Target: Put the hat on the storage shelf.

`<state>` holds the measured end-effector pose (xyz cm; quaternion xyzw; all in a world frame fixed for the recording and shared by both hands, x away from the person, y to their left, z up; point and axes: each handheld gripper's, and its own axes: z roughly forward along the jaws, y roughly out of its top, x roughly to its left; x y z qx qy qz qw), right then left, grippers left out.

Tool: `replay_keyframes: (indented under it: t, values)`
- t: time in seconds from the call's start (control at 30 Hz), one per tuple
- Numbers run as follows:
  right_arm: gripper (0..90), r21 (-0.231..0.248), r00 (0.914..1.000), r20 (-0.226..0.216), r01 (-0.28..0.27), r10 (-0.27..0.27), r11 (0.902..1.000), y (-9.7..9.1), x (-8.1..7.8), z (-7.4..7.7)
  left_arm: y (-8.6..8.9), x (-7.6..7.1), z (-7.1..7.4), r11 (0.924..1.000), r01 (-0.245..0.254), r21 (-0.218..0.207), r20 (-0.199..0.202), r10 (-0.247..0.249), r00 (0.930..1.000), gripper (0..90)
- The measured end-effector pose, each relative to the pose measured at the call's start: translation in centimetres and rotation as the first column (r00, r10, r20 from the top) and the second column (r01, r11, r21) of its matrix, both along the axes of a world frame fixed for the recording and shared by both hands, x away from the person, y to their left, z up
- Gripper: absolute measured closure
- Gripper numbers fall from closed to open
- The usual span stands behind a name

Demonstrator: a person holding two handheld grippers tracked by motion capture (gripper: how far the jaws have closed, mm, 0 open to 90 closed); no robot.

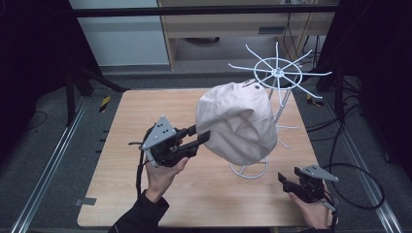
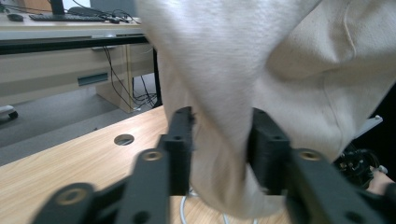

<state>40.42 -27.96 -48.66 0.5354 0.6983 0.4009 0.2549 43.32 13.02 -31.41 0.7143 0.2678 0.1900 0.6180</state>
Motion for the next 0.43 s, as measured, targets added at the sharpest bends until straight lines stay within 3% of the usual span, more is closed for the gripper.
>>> replay_keyframes:
  t: [0.13,0.3,0.43]
  values:
    - [31.1,0.0,1.0,-0.002,0.002,-0.002,1.0,0.0,0.0,0.0,1.5,-0.7,-0.5,0.999,-0.028,0.035,-0.001,0.028,0.9996,47.8]
    - [29.1,0.0,1.0,-0.003,0.004,-0.004,1.0,0.0,0.0,0.0,4.1,-1.8,-2.2,0.9925,-0.077,0.095,-0.011,0.078,0.9969,40.2]
    - [26.3,0.005,1.0,-0.002,0.009,-0.009,1.0,-0.1,0.1,-0.1,6.2,-2.2,-4.1,0.9813,-0.121,0.149,-0.034,0.128,0.9912,37.1]
